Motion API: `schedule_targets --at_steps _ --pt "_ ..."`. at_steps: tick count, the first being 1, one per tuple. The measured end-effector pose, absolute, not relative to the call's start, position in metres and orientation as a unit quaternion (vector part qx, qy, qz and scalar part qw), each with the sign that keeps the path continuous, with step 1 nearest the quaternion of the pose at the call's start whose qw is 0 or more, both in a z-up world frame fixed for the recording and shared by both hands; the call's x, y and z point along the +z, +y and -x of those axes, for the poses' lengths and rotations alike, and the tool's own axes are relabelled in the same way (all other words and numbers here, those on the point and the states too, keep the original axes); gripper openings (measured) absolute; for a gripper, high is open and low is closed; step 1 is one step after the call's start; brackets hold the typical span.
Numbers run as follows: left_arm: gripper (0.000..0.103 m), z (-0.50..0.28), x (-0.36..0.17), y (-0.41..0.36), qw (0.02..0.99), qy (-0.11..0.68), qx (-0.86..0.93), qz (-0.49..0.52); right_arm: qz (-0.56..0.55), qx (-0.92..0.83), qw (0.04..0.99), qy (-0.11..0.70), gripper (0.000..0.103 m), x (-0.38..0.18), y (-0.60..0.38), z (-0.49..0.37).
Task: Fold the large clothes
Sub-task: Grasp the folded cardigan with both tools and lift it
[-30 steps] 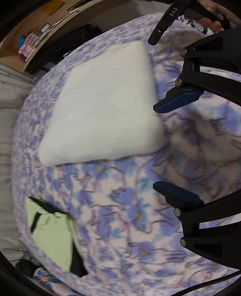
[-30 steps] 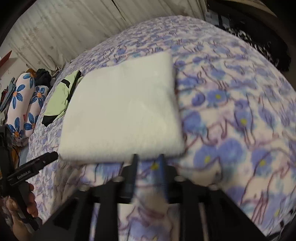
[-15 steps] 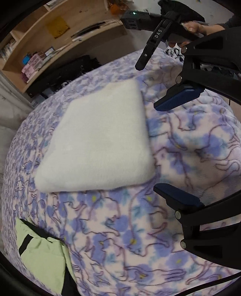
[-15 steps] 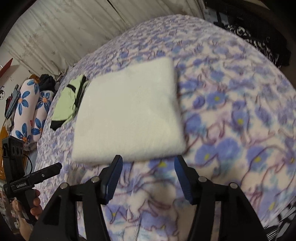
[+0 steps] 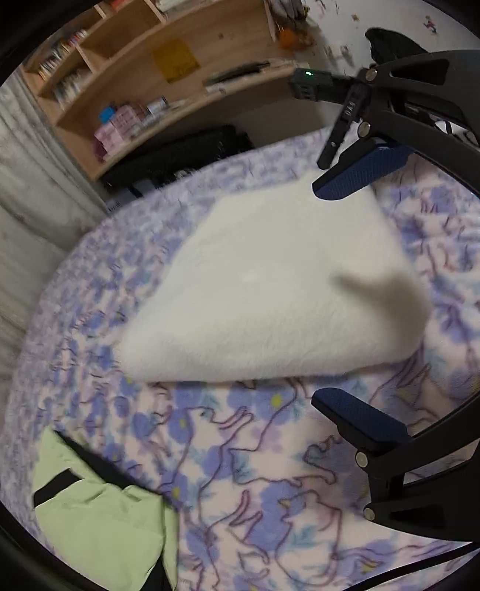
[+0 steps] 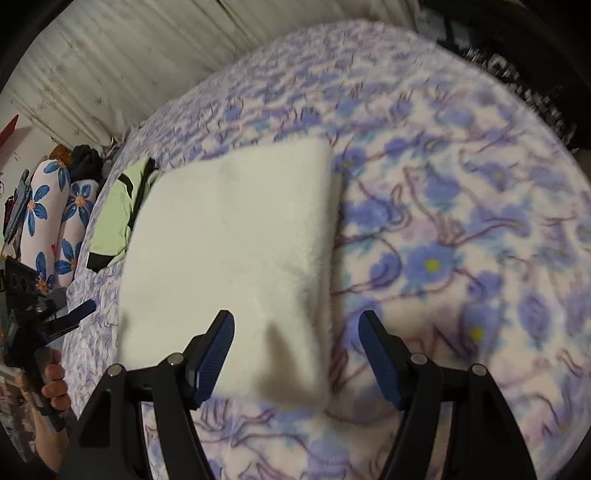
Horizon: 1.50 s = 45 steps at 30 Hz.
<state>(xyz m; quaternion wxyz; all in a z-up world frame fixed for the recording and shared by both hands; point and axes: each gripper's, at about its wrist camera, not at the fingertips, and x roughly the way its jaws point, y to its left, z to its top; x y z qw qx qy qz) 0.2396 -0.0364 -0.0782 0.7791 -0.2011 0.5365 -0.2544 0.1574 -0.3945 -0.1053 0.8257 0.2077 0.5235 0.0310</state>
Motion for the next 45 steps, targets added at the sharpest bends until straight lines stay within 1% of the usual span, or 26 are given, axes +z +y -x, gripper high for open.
schedule_targets --at_steps 5,8,10,12,15,18,19,20,22,23,25,28,34,41,45 --pt "0.101 -0.259 -0.122 -0.062 0.752 0.576 -0.257 0.191 -0.271 0.088 0.794 0.536 0.070 -0.150 -0.407 -0.188" --pt "0.101 -0.268 -0.137 -0.075 0.754 0.581 -0.255 0.168 -0.318 0.138 0.774 0.530 0.070 -0.169 -0.409 -0.205" --pt "0.101 -0.273 -0.150 -0.083 0.747 0.589 -0.262 0.162 -0.333 0.158 0.767 0.525 0.073 -0.180 -0.408 -0.214" --pt "0.103 -0.280 -0.165 -0.086 0.730 0.598 -0.277 0.182 -0.348 0.175 0.762 0.518 0.074 -0.189 -0.409 -0.222" --pt "0.103 -0.292 -0.182 -0.085 0.706 0.604 -0.296 0.222 -0.364 0.189 0.759 0.505 0.074 -0.195 -0.411 -0.227" --pt "0.103 -0.294 -0.183 -0.089 0.710 0.599 -0.299 0.217 -0.361 0.186 0.768 0.496 0.073 -0.194 -0.408 -0.225" --pt "0.102 -0.293 -0.182 -0.089 0.713 0.597 -0.298 0.215 -0.359 0.185 0.771 0.493 0.070 -0.193 -0.406 -0.223" --pt "0.101 -0.291 -0.180 -0.089 0.719 0.593 -0.293 0.214 -0.353 0.184 0.776 0.489 0.067 -0.189 -0.404 -0.220" --pt "0.095 -0.286 -0.170 -0.090 0.737 0.581 -0.281 0.202 -0.342 0.182 0.785 0.483 0.051 -0.182 -0.399 -0.218" --pt "0.093 -0.282 -0.164 -0.091 0.748 0.573 -0.275 0.191 -0.330 0.176 0.794 0.480 0.048 -0.175 -0.395 -0.217" --pt "0.084 -0.276 -0.154 -0.091 0.764 0.560 -0.267 0.178 -0.308 0.163 0.809 0.474 0.043 -0.162 -0.385 -0.214" --pt "0.076 -0.265 -0.129 -0.089 0.790 0.536 -0.257 0.149 -0.294 0.149 0.823 0.463 0.041 -0.144 -0.372 -0.205" --pt "0.073 -0.223 -0.090 -0.070 0.812 0.512 -0.257 0.107 -0.254 0.146 0.844 0.449 0.040 -0.112 -0.322 -0.168" --pt "0.072 -0.173 -0.061 0.019 0.824 0.495 -0.243 0.131 -0.258 0.183 0.844 0.433 0.039 -0.088 -0.256 -0.143" --pt "0.072 -0.164 -0.027 0.075 0.843 0.473 -0.221 0.130 -0.251 0.216 0.847 0.416 0.039 -0.065 -0.206 -0.149"
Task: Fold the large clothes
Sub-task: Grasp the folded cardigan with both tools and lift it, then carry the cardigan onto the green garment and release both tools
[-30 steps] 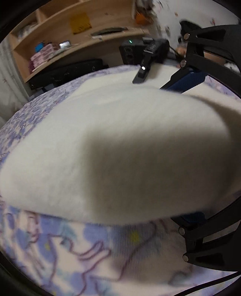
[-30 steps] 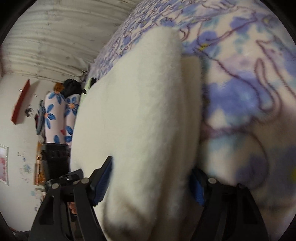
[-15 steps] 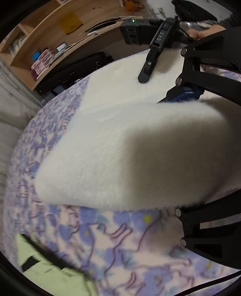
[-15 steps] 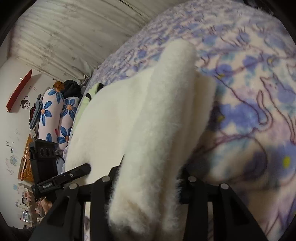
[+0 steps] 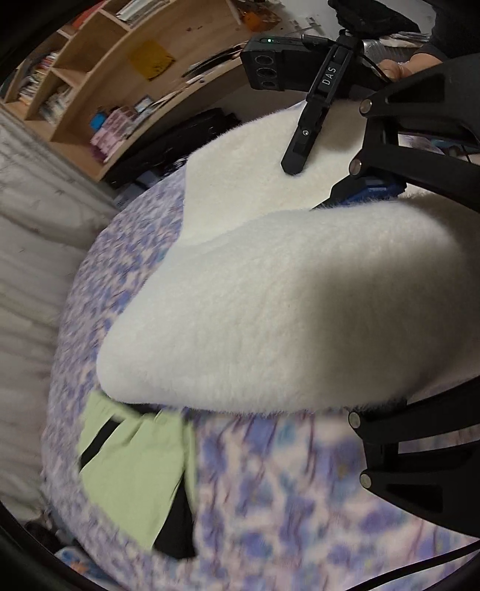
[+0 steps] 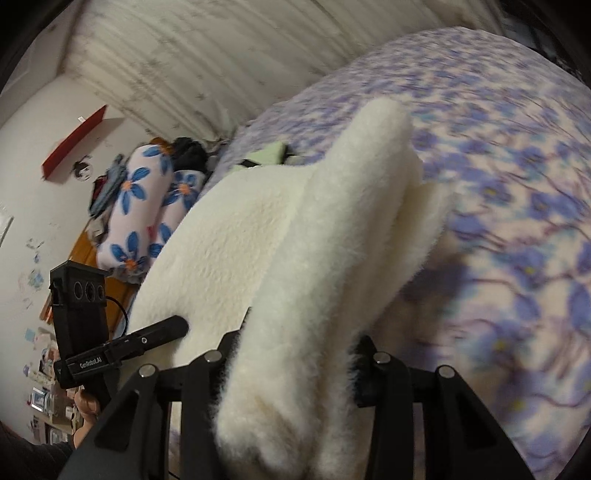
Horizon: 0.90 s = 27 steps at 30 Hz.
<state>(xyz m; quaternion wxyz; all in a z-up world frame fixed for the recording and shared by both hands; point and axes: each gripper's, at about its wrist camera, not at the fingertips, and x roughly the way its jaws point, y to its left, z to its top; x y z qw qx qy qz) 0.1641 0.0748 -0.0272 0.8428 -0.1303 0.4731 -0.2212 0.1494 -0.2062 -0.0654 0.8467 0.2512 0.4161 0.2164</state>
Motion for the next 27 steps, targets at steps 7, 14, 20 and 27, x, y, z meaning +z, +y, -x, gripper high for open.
schedule_targets --at_steps 7,14,20,27 --pt "0.072 -0.208 0.037 0.167 0.871 0.436 -0.197 0.112 -0.249 0.264 0.850 0.382 0.039 -0.015 -0.123 -0.213" --pt "0.072 -0.337 0.061 0.242 0.889 0.410 -0.186 0.079 -0.248 0.274 0.862 0.346 0.039 0.002 -0.048 -0.334" --pt "0.072 -0.460 -0.004 0.298 0.880 0.429 -0.187 0.075 -0.261 0.256 0.863 0.348 0.039 -0.056 -0.010 -0.438" --pt "0.098 -0.511 -0.127 0.335 0.854 0.479 -0.144 0.143 -0.305 0.207 0.816 0.444 0.066 -0.167 -0.003 -0.501"
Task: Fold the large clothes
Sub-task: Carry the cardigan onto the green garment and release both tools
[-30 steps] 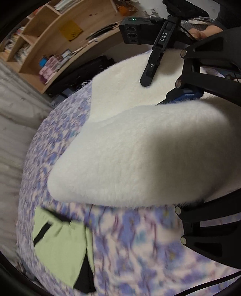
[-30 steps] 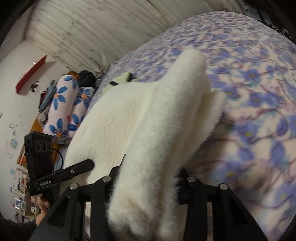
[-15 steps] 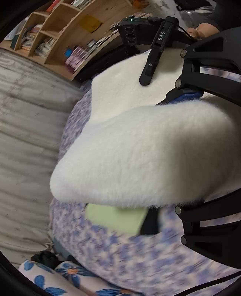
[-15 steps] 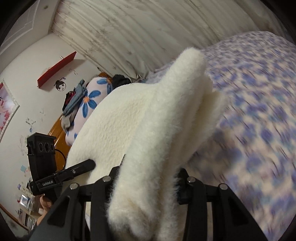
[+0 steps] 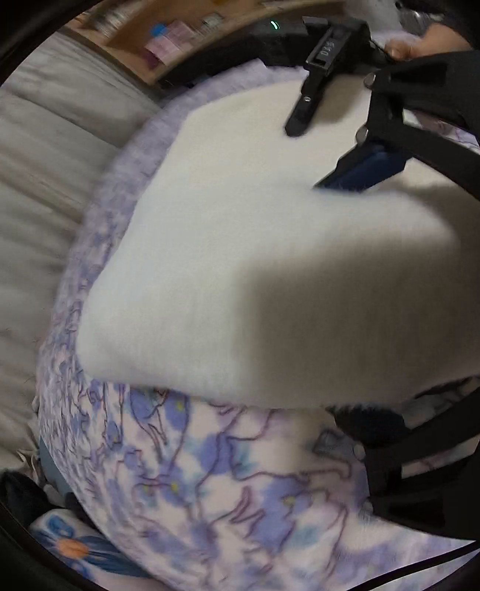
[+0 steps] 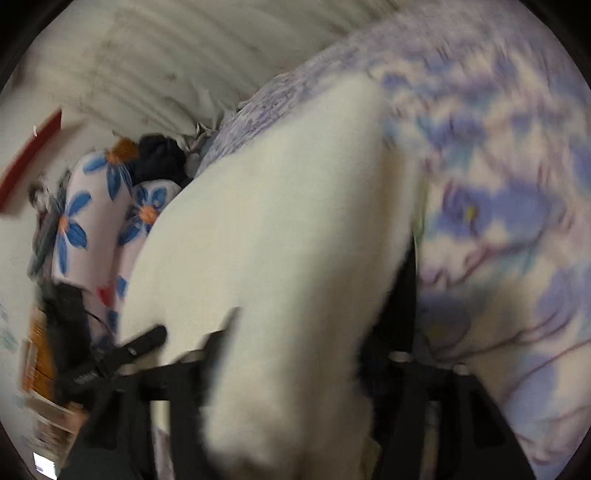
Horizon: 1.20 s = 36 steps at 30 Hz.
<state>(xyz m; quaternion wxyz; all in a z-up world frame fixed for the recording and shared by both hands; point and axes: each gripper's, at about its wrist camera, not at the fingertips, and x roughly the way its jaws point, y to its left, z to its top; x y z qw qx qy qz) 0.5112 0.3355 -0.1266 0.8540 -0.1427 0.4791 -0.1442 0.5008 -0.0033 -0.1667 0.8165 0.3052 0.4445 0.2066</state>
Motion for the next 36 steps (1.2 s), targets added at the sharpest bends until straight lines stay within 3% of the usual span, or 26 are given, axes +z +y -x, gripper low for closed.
schedule_targets --at_steps 7,10,11,13,16,19,23,26,36 --pt "0.097 -0.494 -0.105 0.341 0.880 0.451 -0.107 0.109 -0.163 0.172 0.870 0.432 0.069 -0.121 0.001 -0.472" --pt "0.093 -0.478 -0.083 0.346 0.901 0.414 -0.073 0.103 -0.120 0.135 0.901 0.396 0.069 -0.093 0.002 -0.450" --pt "0.088 -0.472 -0.075 0.347 0.908 0.399 -0.069 0.105 -0.104 0.122 0.914 0.373 0.069 -0.082 0.004 -0.438" --pt "0.058 -0.459 -0.060 0.341 0.917 0.378 -0.070 0.102 -0.078 0.115 0.929 0.343 0.069 -0.069 0.013 -0.424" --pt "0.037 -0.450 -0.054 0.318 0.921 0.379 -0.057 0.068 -0.055 0.140 0.934 0.324 0.067 -0.061 0.037 -0.413" --pt "0.036 -0.449 -0.067 0.293 0.916 0.401 -0.023 0.010 -0.016 0.140 0.932 0.334 0.060 -0.071 0.065 -0.414" --pt "0.038 -0.450 -0.080 0.289 0.916 0.401 0.028 -0.023 0.047 0.060 0.929 0.362 0.059 -0.101 0.069 -0.426" --pt "0.041 -0.450 -0.084 0.291 0.910 0.411 0.038 -0.023 -0.044 0.097 0.909 0.402 0.058 -0.117 0.035 -0.432" --pt "0.045 -0.406 -0.054 0.274 0.899 0.434 0.046 0.029 -0.046 0.096 0.920 0.377 0.058 -0.058 0.005 -0.366"
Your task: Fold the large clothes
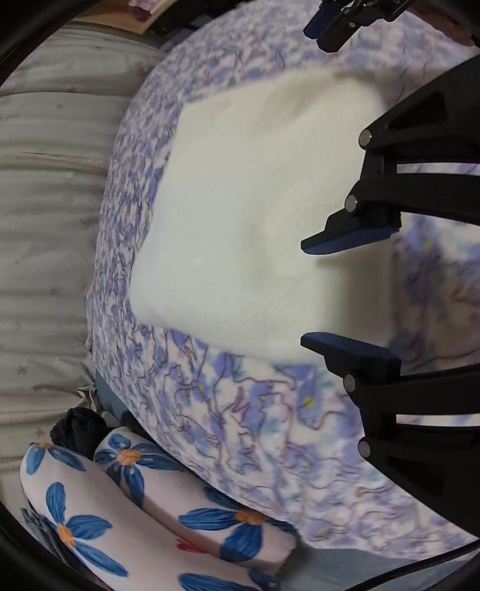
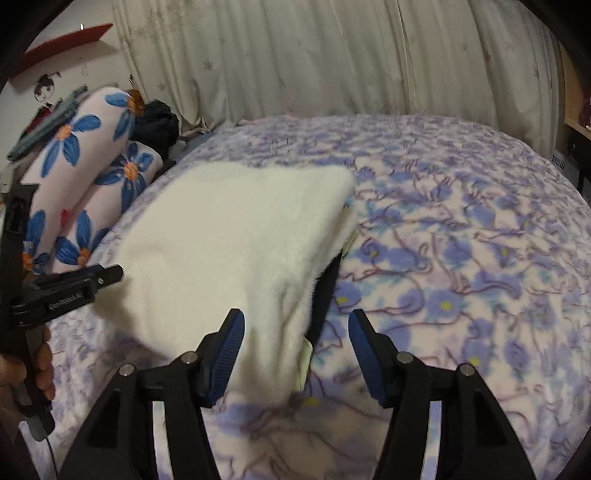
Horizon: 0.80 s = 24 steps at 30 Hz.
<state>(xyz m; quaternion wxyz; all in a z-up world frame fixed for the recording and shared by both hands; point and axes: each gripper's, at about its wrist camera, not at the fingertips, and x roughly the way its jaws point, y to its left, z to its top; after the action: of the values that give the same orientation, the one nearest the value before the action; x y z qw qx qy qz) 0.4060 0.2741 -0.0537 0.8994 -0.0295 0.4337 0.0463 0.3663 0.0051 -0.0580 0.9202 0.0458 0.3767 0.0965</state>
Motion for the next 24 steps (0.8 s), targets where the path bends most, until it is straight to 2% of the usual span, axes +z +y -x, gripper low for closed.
schedule_targets --at_steps 2,4,10,14,17,18,24 --pt "0.058 -0.386 -0.041 0.262 0.901 0.431 0.036 0.037 -0.048 0.101 0.921 0.373 0.058 -0.043 -0.002 -0.347" --pt "0.076 -0.364 -0.026 0.248 0.905 0.423 0.023 0.043 -0.041 0.105 0.923 0.369 0.057 -0.031 -0.005 -0.329" --pt "0.083 -0.301 0.009 0.198 0.911 0.411 -0.008 0.036 -0.023 0.095 0.925 0.368 0.057 0.002 -0.022 -0.267" --pt "0.084 -0.258 0.020 0.163 0.910 0.413 -0.012 0.035 0.002 0.046 0.926 0.374 0.058 0.012 -0.035 -0.227" --pt "0.088 -0.228 0.021 0.137 0.911 0.412 -0.012 0.034 0.014 0.027 0.926 0.377 0.058 0.012 -0.046 -0.198" --pt "0.093 -0.218 0.019 0.128 0.911 0.410 -0.013 0.033 0.019 0.022 0.925 0.379 0.058 0.012 -0.049 -0.190" --pt "0.098 -0.162 0.007 0.082 0.913 0.405 -0.006 0.055 0.024 -0.030 0.923 0.383 0.058 0.007 -0.072 -0.139"
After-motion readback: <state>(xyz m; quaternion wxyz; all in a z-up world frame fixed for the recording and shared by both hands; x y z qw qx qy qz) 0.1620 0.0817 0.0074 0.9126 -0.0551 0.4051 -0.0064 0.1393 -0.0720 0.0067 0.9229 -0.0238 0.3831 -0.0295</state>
